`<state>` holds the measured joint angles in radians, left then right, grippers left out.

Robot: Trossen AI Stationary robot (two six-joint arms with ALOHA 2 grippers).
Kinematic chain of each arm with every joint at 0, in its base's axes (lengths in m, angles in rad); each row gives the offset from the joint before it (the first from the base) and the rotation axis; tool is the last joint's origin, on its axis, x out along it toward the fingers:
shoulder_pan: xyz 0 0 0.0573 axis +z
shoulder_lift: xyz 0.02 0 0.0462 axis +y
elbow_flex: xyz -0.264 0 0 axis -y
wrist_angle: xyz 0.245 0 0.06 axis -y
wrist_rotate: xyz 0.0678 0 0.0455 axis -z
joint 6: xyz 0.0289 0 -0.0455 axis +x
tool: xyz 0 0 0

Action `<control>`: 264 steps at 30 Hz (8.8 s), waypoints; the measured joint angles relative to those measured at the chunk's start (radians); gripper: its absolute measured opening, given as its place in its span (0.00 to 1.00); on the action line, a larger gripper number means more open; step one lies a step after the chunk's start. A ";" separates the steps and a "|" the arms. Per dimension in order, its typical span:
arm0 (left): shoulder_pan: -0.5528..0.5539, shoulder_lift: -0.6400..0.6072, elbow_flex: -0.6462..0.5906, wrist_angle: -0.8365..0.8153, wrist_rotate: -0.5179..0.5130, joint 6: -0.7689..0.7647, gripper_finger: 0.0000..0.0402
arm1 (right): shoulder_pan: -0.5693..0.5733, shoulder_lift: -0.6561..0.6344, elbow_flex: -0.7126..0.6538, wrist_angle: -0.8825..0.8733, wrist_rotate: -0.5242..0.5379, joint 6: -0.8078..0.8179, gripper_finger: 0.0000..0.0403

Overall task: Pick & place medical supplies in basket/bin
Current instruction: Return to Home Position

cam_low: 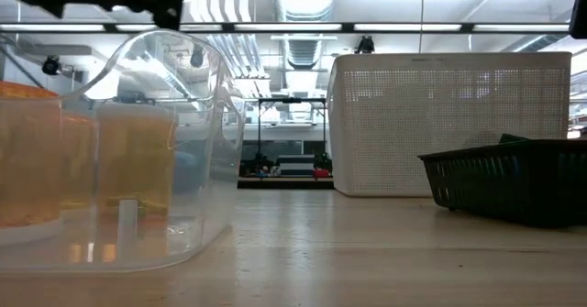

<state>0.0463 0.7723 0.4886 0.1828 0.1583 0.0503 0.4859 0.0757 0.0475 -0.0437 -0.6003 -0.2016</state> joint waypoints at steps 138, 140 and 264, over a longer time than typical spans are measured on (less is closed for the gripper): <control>0.001 -0.768 -0.461 -0.217 -0.061 -0.056 0.03 | 0.000 0.000 -0.001 0.000 0.000 0.000 0.95; 0.001 -0.768 -0.461 -0.217 -0.061 -0.056 0.03 | 0.000 0.000 -0.001 0.000 0.000 0.000 0.95; 0.001 -0.768 -0.461 -0.217 -0.061 -0.056 0.03 | 0.000 0.000 0.000 0.000 0.000 0.000 0.95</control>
<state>0.0471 0.0044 0.0277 -0.0341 0.0971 -0.0055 0.4859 0.0753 0.0471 -0.0437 -0.6003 -0.2016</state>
